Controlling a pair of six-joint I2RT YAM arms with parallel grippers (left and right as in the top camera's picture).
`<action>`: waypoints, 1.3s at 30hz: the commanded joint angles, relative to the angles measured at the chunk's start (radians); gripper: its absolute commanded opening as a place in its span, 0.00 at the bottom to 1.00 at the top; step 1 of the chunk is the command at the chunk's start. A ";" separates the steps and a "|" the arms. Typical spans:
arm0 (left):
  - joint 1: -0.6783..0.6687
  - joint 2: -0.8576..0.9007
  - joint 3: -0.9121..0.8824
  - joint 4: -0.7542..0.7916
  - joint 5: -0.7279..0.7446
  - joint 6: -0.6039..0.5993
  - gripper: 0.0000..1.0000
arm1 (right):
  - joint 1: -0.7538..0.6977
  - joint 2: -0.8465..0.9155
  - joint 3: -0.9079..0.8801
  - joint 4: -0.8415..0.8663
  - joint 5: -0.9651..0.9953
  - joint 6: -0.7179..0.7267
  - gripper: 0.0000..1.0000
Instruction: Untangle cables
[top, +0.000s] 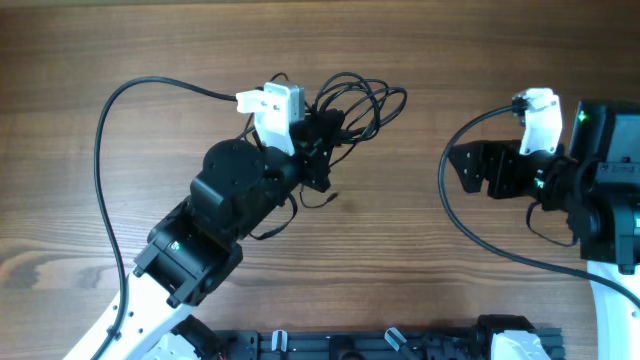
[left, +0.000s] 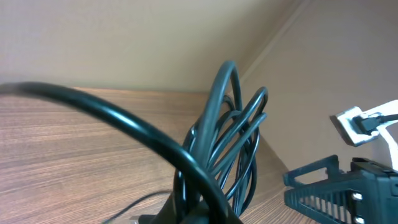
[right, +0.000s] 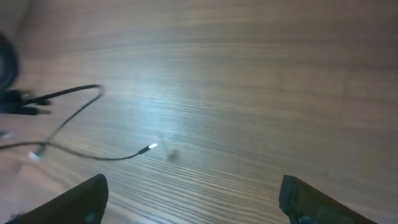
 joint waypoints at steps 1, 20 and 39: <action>0.002 -0.006 0.007 -0.003 0.020 0.021 0.04 | -0.001 0.001 0.005 0.018 -0.153 -0.135 0.91; -0.134 0.014 0.007 0.044 0.125 -0.064 0.04 | -0.001 0.003 0.005 0.167 -0.260 -0.098 0.92; -0.216 0.011 0.007 0.071 0.072 -0.056 0.04 | -0.001 0.007 0.005 0.018 0.738 0.472 1.00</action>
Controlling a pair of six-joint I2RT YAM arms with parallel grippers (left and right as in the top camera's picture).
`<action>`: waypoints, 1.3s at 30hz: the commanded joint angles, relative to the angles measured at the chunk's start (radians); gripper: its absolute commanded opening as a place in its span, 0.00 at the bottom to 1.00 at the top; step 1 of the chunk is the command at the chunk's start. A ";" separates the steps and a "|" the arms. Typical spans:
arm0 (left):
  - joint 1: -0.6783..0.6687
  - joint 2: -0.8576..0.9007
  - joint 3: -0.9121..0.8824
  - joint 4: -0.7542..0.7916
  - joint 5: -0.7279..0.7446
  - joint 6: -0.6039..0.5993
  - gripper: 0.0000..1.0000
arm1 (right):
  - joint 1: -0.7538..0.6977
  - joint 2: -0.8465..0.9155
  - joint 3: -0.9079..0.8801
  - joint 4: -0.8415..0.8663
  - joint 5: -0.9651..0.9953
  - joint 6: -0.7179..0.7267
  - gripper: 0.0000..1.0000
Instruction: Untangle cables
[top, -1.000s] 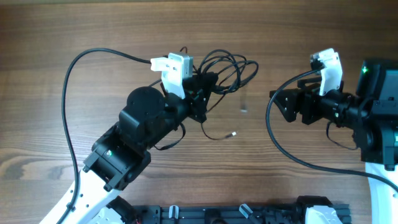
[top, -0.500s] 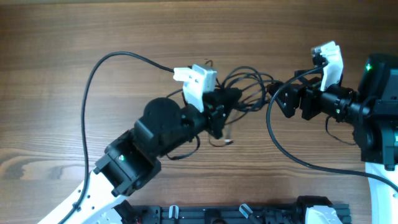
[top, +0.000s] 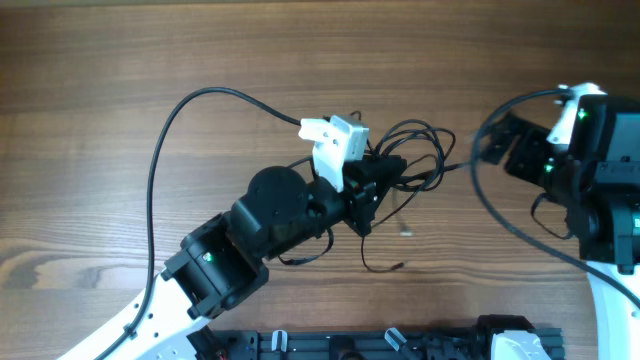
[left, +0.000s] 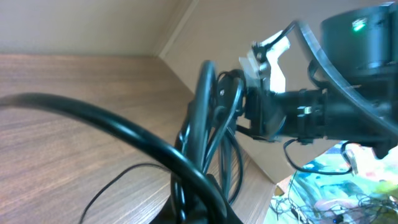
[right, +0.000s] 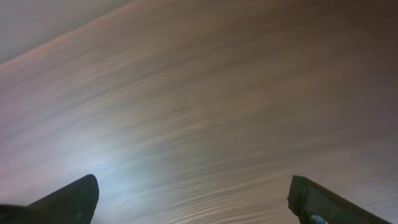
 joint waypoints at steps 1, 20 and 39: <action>-0.003 -0.023 0.007 0.010 -0.055 0.002 0.04 | -0.008 0.006 0.005 -0.025 0.221 0.097 1.00; -0.001 -0.023 0.007 -0.021 -0.092 0.140 0.04 | -0.008 0.007 0.005 -0.003 -0.295 -0.281 1.00; -0.001 -0.011 0.007 -0.073 -0.138 0.260 0.04 | -0.008 -0.008 0.005 0.019 -0.988 -0.690 1.00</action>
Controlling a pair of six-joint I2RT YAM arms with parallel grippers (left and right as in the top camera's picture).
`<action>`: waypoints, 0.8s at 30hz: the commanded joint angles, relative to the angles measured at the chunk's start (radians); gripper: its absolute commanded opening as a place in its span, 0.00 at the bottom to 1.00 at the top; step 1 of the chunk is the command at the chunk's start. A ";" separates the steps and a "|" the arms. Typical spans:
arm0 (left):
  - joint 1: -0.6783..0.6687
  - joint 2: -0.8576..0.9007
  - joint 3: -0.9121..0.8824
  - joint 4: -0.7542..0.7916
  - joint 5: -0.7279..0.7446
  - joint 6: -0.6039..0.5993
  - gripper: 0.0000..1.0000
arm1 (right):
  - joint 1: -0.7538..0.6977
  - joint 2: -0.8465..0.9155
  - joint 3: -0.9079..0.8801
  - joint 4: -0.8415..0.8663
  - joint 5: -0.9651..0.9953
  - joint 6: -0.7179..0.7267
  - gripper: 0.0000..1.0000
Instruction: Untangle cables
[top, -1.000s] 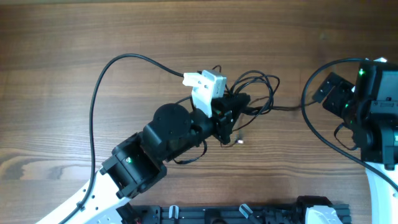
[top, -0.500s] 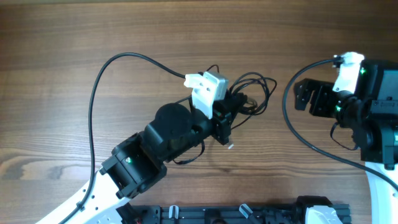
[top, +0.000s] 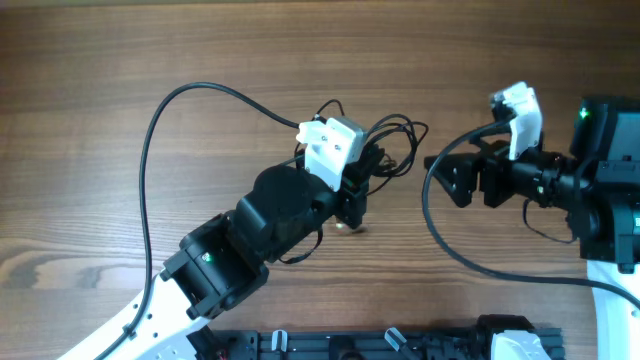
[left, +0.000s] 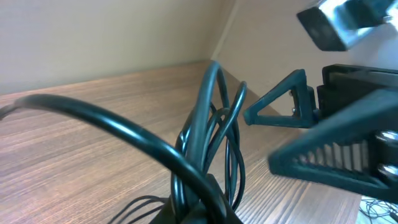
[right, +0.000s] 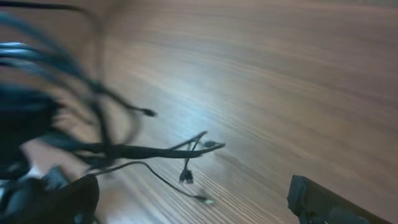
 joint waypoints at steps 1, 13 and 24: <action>-0.001 -0.010 0.007 0.021 0.080 0.023 0.04 | -0.003 -0.009 0.005 0.023 -0.179 -0.095 1.00; -0.001 0.021 0.007 0.111 0.283 -0.031 0.04 | -0.003 -0.009 0.005 0.037 -0.345 -0.148 0.54; 0.000 0.005 0.007 0.001 0.060 -0.063 1.00 | -0.003 -0.009 0.005 0.074 -0.010 0.128 0.04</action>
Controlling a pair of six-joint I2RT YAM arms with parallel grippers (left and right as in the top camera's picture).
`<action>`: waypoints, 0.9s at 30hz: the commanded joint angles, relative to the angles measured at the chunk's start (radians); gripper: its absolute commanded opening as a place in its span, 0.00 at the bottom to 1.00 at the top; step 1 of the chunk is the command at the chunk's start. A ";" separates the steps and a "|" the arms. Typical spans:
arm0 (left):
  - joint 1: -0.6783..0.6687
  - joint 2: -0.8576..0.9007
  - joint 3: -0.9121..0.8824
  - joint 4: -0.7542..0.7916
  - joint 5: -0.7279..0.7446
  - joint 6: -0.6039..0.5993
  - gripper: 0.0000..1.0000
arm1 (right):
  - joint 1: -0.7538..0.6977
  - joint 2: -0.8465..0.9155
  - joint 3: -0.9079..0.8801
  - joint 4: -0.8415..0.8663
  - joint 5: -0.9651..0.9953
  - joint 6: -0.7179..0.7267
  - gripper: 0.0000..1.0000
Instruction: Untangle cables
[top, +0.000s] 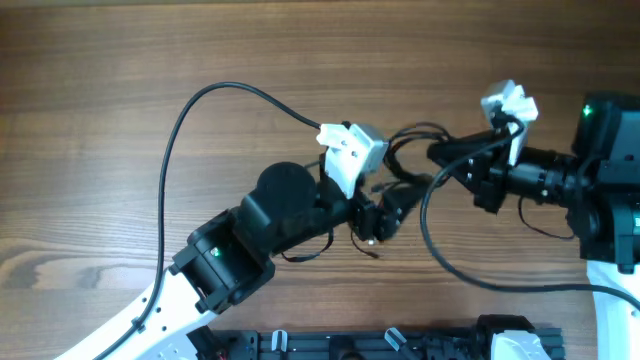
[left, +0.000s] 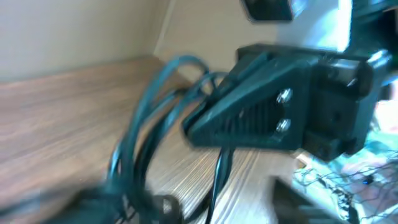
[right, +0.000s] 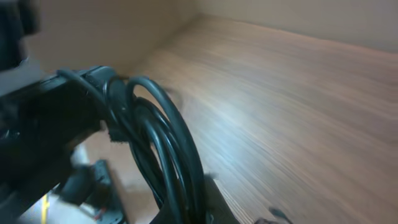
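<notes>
The black cable bundle (top: 408, 158) is a knot of loops hanging over the table's middle. My right gripper (top: 438, 166) reaches in from the right and is shut on it. In the right wrist view the loops (right: 163, 142) rise out of the closed jaws of the right gripper (right: 200, 200). My left gripper (top: 386, 216) sits just in front of the bundle, open. In the blurred left wrist view the cables (left: 142, 127) hang to the left of its gap (left: 205, 205), and the right gripper's finger (left: 273, 106) fills the frame. A thin plug end (top: 375, 251) dangles near the table.
The wooden table (top: 100, 60) stretches out on all sides. The left arm's own black cable (top: 200, 110) arcs up on the left, and the right arm's cable (top: 440, 250) loops forward. A black rail (top: 380, 345) runs along the front edge.
My right gripper was open just right of the bundle and is now shut on it. My left gripper, shut on the bundle before, has let go and sits slightly nearer the front.
First my left gripper held the bundle left of centre while the right stood open far to the right. Then the left had it farther right. Then the open right gripper faced the bundle. Now the right holds it and the left is open.
</notes>
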 joint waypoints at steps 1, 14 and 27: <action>0.000 -0.038 0.006 -0.114 -0.266 -0.093 1.00 | -0.003 -0.008 0.005 0.013 0.251 0.190 0.04; 0.000 -0.117 0.006 -0.240 -0.419 -0.478 1.00 | -0.003 -0.008 0.005 0.130 0.332 0.382 0.04; 0.000 -0.113 0.006 -0.151 -0.309 -0.478 1.00 | -0.003 -0.008 0.005 0.200 0.330 0.423 0.04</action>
